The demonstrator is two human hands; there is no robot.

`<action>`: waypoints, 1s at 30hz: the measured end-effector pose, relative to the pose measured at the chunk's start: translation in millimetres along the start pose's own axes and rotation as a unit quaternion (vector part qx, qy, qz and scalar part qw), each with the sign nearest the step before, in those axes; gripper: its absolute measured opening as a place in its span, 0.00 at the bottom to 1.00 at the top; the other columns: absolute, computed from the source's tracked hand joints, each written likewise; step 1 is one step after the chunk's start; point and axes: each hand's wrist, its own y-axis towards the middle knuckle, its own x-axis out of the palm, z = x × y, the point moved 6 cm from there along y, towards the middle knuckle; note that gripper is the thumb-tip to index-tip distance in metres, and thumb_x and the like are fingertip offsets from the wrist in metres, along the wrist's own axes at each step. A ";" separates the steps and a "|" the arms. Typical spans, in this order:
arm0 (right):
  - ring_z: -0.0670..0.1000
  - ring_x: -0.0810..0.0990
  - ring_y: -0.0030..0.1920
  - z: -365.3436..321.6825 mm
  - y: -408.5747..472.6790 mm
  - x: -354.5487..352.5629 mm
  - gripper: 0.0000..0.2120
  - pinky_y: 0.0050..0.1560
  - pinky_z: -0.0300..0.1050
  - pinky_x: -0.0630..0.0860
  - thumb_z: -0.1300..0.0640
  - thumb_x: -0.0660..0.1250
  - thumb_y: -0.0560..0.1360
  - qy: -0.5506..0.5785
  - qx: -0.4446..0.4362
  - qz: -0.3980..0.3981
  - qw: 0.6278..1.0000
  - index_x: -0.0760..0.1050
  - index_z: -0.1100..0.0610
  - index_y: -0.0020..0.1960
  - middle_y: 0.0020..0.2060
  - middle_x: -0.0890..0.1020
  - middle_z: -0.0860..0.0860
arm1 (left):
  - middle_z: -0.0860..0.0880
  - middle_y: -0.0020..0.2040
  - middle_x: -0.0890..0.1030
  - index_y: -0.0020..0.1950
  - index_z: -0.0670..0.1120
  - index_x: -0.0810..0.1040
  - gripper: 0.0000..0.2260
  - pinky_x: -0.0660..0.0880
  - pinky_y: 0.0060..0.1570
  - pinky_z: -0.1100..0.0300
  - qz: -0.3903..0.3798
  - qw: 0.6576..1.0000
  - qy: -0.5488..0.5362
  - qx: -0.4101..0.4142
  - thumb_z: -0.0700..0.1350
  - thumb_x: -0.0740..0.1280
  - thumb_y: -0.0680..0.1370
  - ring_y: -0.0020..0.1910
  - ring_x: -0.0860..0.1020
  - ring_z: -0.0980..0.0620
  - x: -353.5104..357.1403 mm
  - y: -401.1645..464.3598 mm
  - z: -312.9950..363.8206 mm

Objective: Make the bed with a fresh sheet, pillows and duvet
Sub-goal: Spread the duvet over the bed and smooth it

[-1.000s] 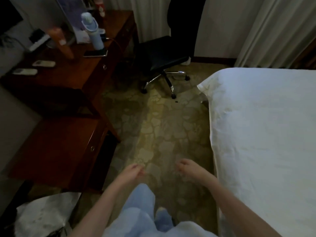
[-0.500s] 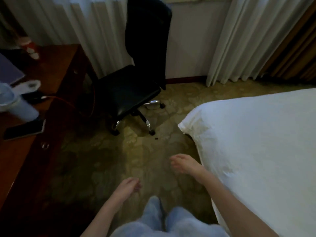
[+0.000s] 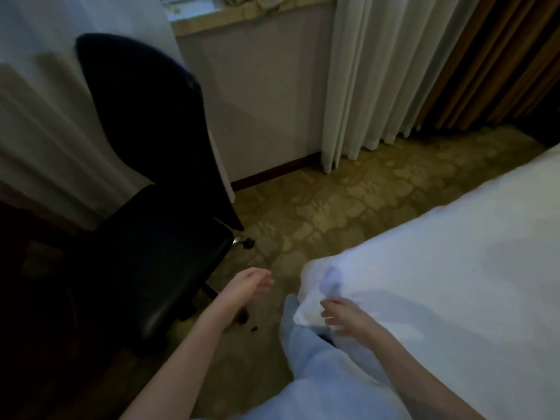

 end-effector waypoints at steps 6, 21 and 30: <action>0.48 0.78 0.48 -184.2 87.1 -91.7 0.12 0.49 0.44 0.71 0.50 0.59 0.81 0.034 -0.049 0.025 0.998 0.72 0.54 0.61 0.47 0.82 0.52 | 0.46 0.56 0.80 0.60 0.44 0.75 0.11 0.70 0.58 0.55 -0.036 0.999 0.014 -0.029 0.44 0.56 0.83 0.51 0.78 0.52 -18.1 116.7 118.2; 0.50 0.77 0.58 -414.3 273.2 -350.6 0.15 0.63 0.52 0.72 0.50 0.59 0.81 0.233 -0.054 0.140 0.961 0.72 0.54 0.65 0.56 0.79 0.51 | 0.45 0.57 0.79 0.64 0.43 0.73 0.13 0.69 0.60 0.53 -0.176 0.971 0.163 -0.013 0.45 0.54 0.84 0.54 0.77 0.49 83.9 440.3 440.9; 0.45 0.79 0.44 -383.1 314.6 -499.3 0.13 0.46 0.45 0.74 0.51 0.59 0.81 0.399 0.040 0.222 0.889 0.75 0.56 0.60 0.44 0.81 0.47 | 0.48 0.53 0.79 0.62 0.43 0.74 0.13 0.75 0.46 0.63 -0.314 0.891 0.322 0.065 0.45 0.53 0.84 0.44 0.78 0.55 334.9 553.1 651.9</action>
